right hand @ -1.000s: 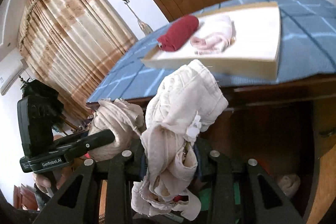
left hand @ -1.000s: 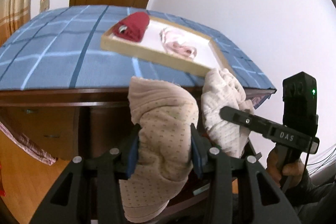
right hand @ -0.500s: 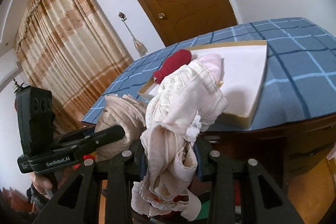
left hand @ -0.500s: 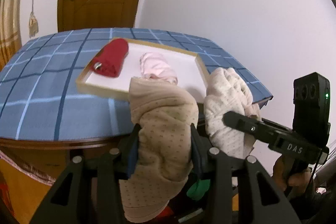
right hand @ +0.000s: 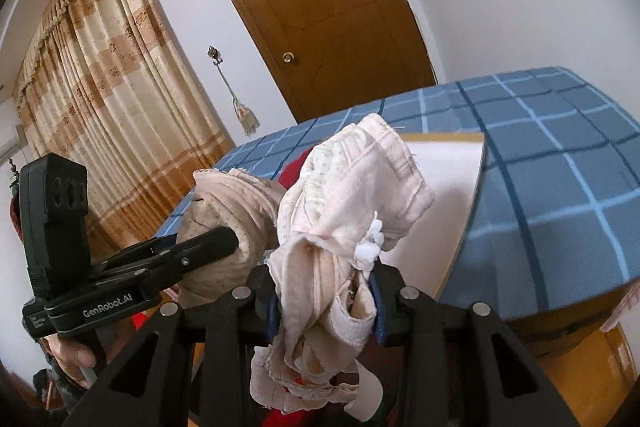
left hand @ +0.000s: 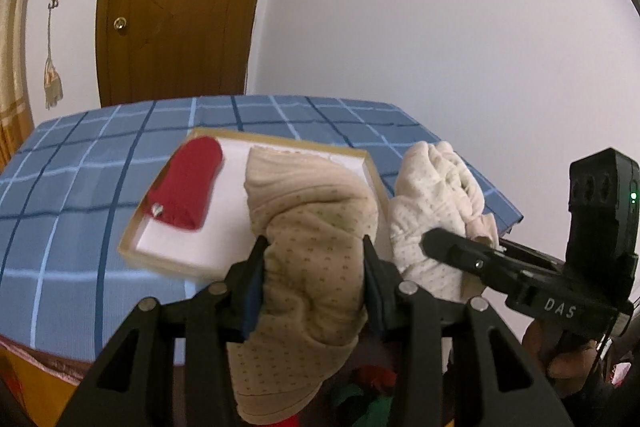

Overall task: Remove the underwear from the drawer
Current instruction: 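Lift both held garments out of the drawer and carry them over the tray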

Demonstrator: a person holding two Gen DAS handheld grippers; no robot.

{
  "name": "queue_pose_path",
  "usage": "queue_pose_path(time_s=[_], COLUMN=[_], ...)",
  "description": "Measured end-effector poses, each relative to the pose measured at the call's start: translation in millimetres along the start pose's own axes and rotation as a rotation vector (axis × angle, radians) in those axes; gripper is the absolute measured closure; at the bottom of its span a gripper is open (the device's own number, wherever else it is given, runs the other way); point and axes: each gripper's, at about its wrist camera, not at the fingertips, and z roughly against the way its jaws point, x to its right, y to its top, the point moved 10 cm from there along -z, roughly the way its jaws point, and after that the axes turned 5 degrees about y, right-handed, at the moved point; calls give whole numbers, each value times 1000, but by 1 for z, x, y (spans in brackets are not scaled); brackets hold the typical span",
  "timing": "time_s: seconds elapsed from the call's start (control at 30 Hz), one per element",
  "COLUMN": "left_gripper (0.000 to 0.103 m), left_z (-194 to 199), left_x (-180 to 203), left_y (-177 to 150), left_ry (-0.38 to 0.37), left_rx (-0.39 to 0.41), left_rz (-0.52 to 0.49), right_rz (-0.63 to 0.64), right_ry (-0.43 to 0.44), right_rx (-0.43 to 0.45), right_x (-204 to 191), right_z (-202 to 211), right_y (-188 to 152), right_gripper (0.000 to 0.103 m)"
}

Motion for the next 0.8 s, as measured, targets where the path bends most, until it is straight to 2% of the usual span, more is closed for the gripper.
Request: queue_pose_path(time_s=[0.2, 0.4, 0.6, 0.8], left_gripper=[61, 62, 62, 62], left_z=[-16, -41, -65, -107], left_x=[0, -2, 3, 12], left_y=[26, 43, 59, 74], left_ry=[29, 21, 16, 11], left_rx=[22, 8, 4, -19], left_rz=[-5, 27, 38, 50], right_rz=[-3, -12, -9, -43], right_ry=[-17, -34, -97, -173], right_rx=[6, 3, 4, 1], right_x=[10, 21, 44, 82], right_z=[-11, -25, -37, -55], right_y=[26, 42, 60, 77], right_gripper=[66, 66, 66, 66])
